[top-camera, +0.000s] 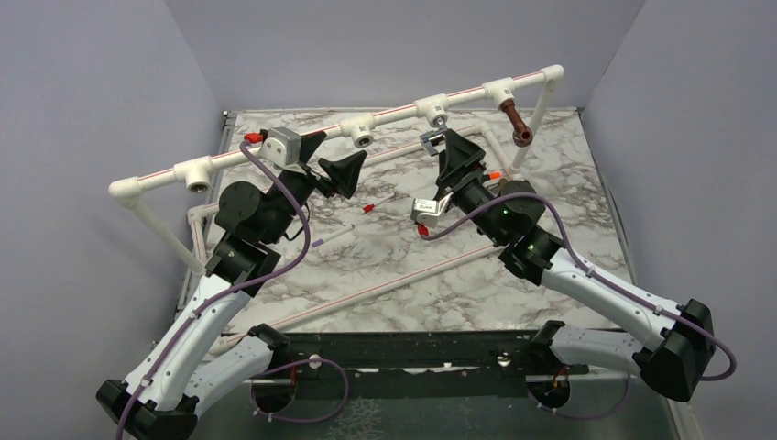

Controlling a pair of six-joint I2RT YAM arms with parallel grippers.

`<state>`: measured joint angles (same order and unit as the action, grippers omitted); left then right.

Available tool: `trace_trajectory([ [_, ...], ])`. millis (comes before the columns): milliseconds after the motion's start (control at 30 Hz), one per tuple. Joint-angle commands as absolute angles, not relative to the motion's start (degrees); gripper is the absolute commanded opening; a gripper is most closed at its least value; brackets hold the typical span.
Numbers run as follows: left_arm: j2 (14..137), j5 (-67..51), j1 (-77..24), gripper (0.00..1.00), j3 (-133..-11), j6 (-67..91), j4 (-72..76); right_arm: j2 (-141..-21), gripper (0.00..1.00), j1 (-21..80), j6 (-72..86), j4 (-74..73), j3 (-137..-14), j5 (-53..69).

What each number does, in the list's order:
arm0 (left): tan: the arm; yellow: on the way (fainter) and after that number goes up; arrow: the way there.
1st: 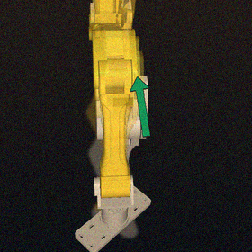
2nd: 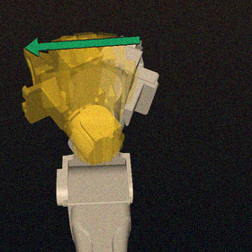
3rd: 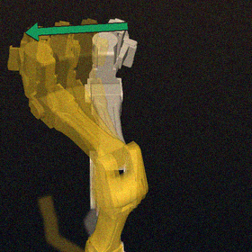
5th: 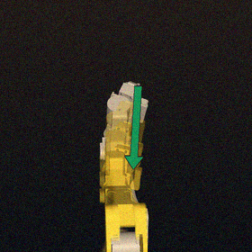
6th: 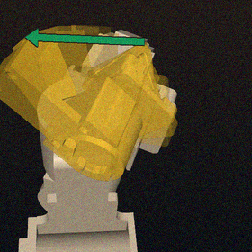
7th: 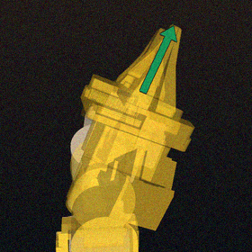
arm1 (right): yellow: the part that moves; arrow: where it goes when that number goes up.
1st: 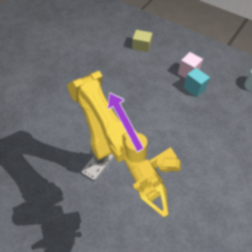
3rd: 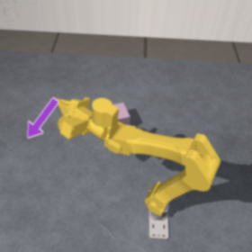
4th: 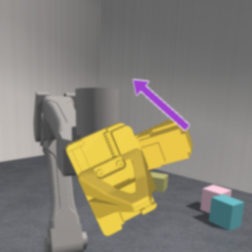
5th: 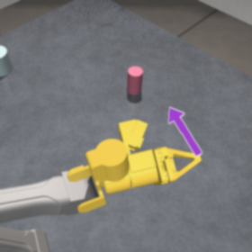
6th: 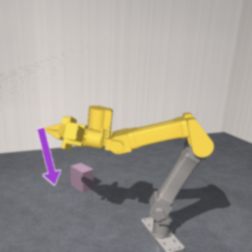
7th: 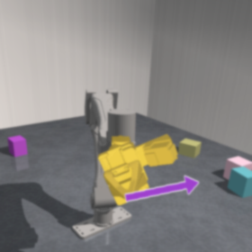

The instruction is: Install the water faucets

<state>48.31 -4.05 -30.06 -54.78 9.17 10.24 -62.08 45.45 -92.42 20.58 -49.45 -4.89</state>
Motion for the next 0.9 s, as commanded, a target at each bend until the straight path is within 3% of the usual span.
trace_trajectory([
  [0,47.9,-4.28,-30.06,0.96,-54.23,8.96,11.6,-63.88,0.7,46.11,-100.02,25.45,-51.26,-6.87],
  [633,48.02,-4.31,-30.32,0.95,-54.14,8.96,11.69,-68.12,0.53,46.81,-98.0,28.56,-53.14,-10.32],
  [867,48.06,-4.31,-30.41,0.95,-54.14,8.96,11.7,-68.25,0.28,46.84,-93.11,26.78,-53.34,-10.11],
])
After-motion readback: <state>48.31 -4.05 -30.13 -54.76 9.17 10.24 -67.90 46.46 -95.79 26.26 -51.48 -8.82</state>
